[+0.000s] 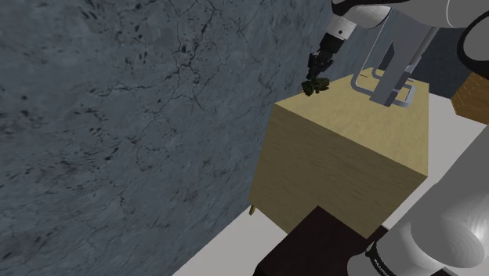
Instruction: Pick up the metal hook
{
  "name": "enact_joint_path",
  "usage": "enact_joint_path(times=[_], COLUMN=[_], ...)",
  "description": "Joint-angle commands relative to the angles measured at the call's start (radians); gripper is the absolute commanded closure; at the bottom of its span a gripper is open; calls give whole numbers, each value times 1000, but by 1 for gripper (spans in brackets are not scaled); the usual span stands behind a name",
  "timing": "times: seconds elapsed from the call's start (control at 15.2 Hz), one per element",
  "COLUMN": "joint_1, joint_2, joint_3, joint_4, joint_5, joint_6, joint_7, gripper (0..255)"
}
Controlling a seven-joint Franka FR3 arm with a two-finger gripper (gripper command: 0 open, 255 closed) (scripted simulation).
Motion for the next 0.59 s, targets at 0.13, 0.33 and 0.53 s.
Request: enact_joint_path(times=[0.13,0.33,0.53], joint_1=[-3,-6,-10], joint_2=[10,20,32], joint_3=[-2,-3,-6], joint_4=[64,116,172], joint_5=[2,6,11], joint_6=[-54,-98,-142], joint_7=[7,11,15], gripper=[255,255,255])
